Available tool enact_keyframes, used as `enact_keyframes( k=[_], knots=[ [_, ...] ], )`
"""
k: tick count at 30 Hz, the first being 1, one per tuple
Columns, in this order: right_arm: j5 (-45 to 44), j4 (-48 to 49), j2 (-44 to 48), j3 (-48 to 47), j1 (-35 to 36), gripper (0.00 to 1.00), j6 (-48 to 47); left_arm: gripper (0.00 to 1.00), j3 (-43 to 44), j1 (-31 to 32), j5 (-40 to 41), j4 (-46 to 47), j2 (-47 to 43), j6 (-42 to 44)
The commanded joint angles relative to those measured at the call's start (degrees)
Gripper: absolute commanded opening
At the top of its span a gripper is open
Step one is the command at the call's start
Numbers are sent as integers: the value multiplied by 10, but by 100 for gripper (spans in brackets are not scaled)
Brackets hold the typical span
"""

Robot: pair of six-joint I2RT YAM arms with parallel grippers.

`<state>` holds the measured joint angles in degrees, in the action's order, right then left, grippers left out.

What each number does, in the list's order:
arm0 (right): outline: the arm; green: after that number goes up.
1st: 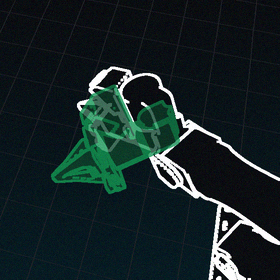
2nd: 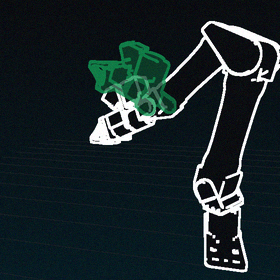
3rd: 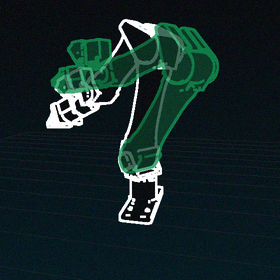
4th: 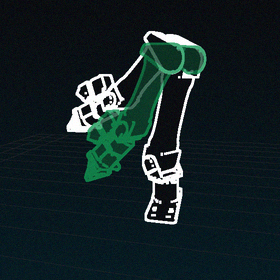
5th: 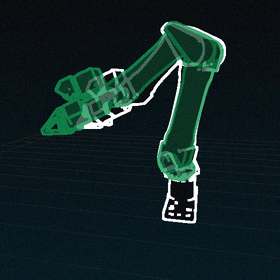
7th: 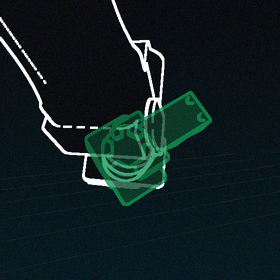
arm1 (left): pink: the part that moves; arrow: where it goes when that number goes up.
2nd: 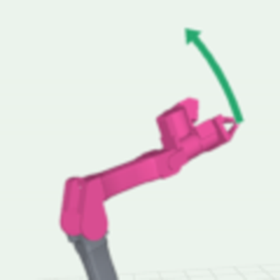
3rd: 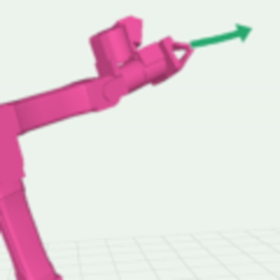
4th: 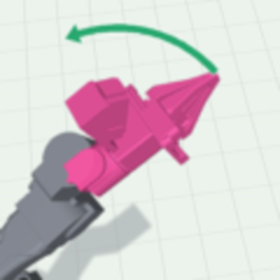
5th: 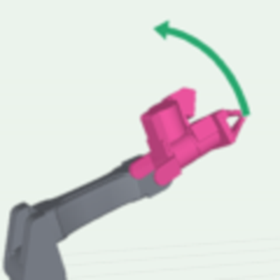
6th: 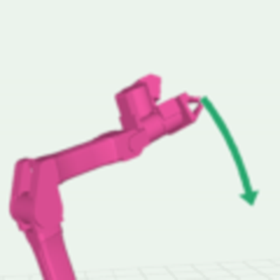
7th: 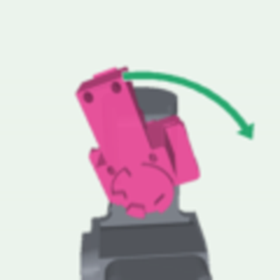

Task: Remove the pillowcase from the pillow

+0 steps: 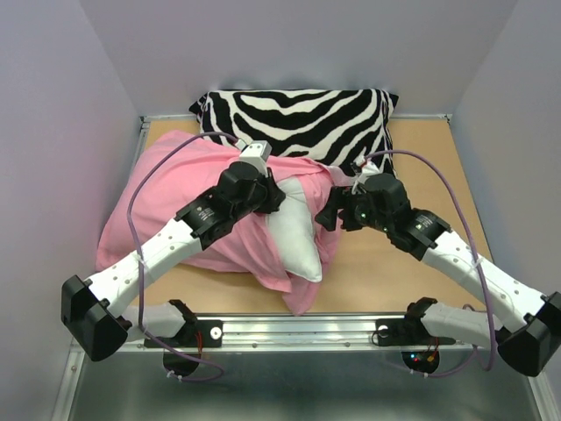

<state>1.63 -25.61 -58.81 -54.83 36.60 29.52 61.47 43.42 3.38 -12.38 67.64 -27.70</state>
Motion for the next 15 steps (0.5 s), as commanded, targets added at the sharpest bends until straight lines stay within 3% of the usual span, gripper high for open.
enact_keyframes(
  k=[1,4,6,9,10,13,15],
  knots=[
    [-50,39,-28,-22,35,82,-11,0,5,15,21,77,-21,-15],
    [-64,50,-63,-26,43,82,-10,0,3,25,23,74,-20,-17],
    [-104,49,-91,-28,43,75,-5,0,6,32,27,68,-23,-15],
    [-130,49,-115,-37,43,56,0,0,8,46,33,49,-29,-13],
    [-140,48,-116,-40,43,37,6,0,4,52,36,47,-30,-13],
    [-190,36,-113,-55,42,17,14,0,-10,58,39,35,-41,-15],
    [-254,15,-118,-71,41,12,12,0,-16,61,36,20,-49,-13]
  ],
)
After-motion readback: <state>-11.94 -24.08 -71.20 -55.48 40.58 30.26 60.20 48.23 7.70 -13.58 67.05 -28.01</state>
